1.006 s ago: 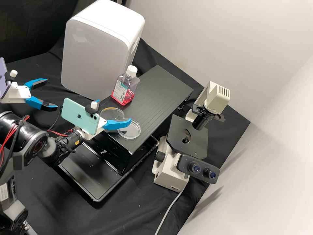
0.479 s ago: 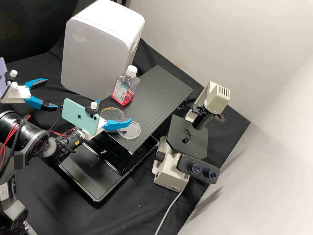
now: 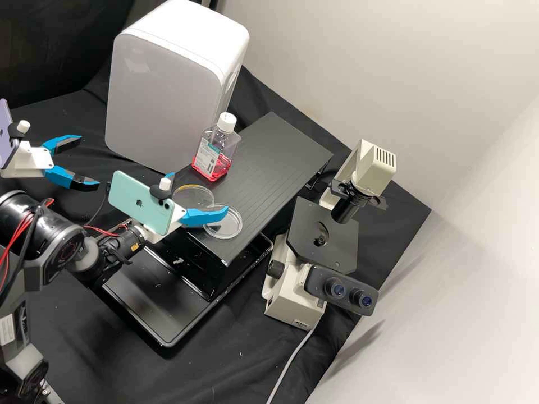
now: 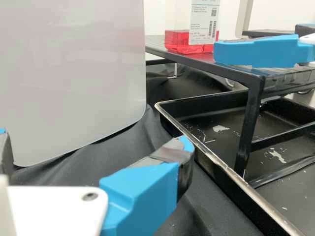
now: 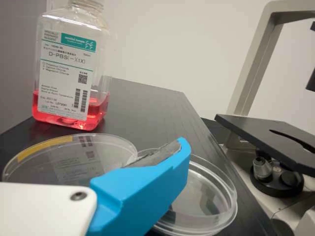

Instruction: Place the lid on the petri dish

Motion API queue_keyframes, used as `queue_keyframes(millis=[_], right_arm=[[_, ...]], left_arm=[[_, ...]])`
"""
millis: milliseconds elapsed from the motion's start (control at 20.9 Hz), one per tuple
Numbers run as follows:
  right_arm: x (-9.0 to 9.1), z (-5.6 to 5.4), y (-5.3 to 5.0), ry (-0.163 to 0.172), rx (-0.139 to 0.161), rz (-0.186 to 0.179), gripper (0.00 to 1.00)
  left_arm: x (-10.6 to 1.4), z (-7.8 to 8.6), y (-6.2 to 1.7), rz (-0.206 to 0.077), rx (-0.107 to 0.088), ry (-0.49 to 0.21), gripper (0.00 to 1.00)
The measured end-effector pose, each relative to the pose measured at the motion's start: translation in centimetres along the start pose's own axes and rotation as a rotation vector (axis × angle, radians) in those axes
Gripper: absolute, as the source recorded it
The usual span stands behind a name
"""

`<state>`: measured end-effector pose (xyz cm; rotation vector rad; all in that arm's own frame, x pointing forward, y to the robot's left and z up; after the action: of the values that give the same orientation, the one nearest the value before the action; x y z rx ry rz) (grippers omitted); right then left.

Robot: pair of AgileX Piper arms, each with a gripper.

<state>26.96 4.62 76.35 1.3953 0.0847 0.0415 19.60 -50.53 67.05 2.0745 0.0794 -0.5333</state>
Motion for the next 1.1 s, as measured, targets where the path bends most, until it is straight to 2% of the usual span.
queue_keyframes(millis=[144,958,1006,1102], right_arm=[[0.09,0.52,-0.05,-0.021,0.0,-0.004,1.0],[0.15,0.73,-0.11,-0.023,0.001,-0.003,1.0],[0.15,0.73,-0.11,-0.023,0.001,-0.003,0.0],[0.15,0.73,-0.11,-0.023,0.001,-0.003,0.0]], left_arm=[[0.0,0.0,0.0,0.0,0.0,0.0,1.0],[0.07,-0.04,0.07,0.005,-0.005,0.009,1.0],[0.07,-0.04,0.07,0.005,-0.005,0.009,1.0],[0.07,-0.04,0.07,0.005,-0.005,0.009,1.0]])
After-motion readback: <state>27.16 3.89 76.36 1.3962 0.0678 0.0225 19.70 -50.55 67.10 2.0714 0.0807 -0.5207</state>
